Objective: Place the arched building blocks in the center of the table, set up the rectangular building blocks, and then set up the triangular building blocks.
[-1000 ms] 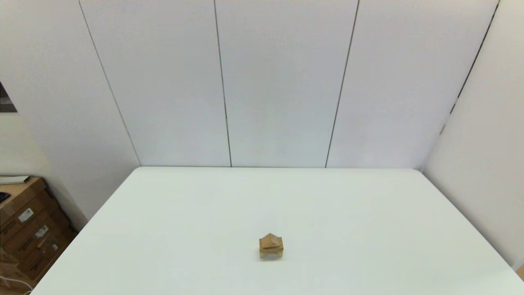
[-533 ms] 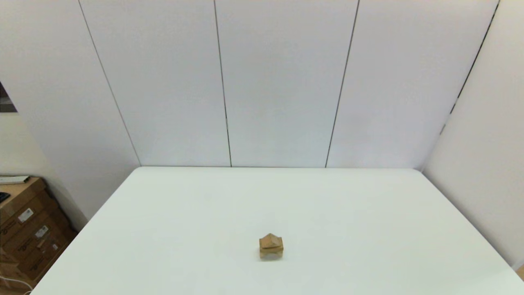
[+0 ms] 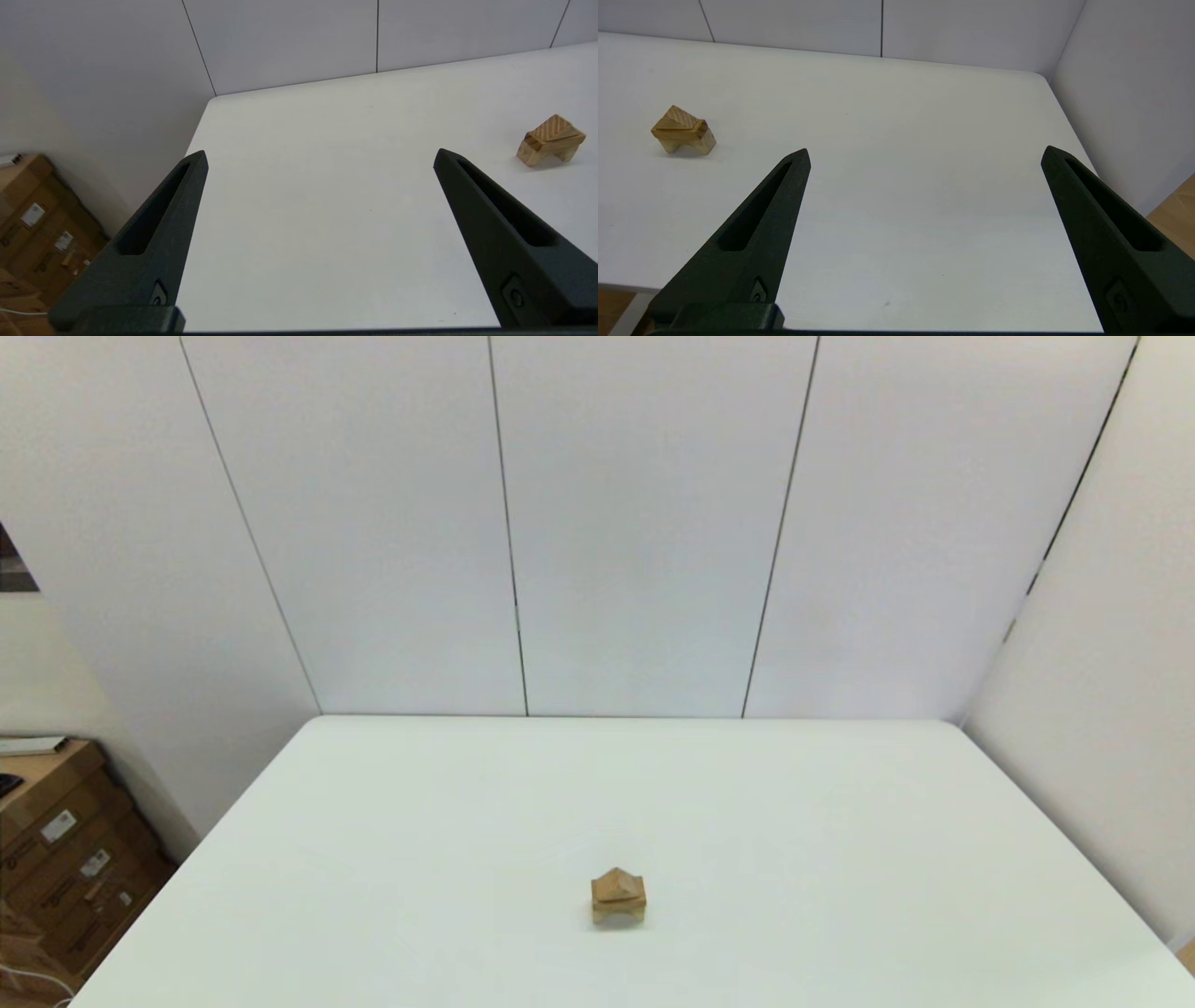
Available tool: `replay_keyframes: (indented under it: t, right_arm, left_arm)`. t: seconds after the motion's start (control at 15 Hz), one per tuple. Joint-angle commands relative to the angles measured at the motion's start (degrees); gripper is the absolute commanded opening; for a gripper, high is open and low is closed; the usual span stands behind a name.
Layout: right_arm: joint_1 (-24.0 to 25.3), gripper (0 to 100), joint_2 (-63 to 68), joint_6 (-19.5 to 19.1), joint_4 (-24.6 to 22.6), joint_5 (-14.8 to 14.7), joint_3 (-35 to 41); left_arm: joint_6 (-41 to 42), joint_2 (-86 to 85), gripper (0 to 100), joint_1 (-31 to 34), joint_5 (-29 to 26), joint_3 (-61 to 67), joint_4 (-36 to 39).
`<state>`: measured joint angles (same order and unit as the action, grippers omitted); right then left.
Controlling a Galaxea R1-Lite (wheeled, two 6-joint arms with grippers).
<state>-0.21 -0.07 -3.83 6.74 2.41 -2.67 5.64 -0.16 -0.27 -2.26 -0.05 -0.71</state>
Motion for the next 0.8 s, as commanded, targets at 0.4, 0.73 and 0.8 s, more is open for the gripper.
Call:
replay_keyframes:
  t: [0.4,0.73,0.8]
  right_arm:
    - [0.03,100,-0.01,-0.04,0.03,0.05,0.03]
    - [0.03,100,-0.01,-0.04,0.03,0.05,0.03]
    - [0.03,100,-0.01,-0.04,0.03,0.05,-0.05]
  left_arm:
    - [-1.16,0.16,100,0.00,0.15,0.05,0.00]
    - [-1.16,0.16,100,0.00,0.15,0.05,0.00]
    - [-1.16,0.16,100,0.00,0.15,0.05,0.00]
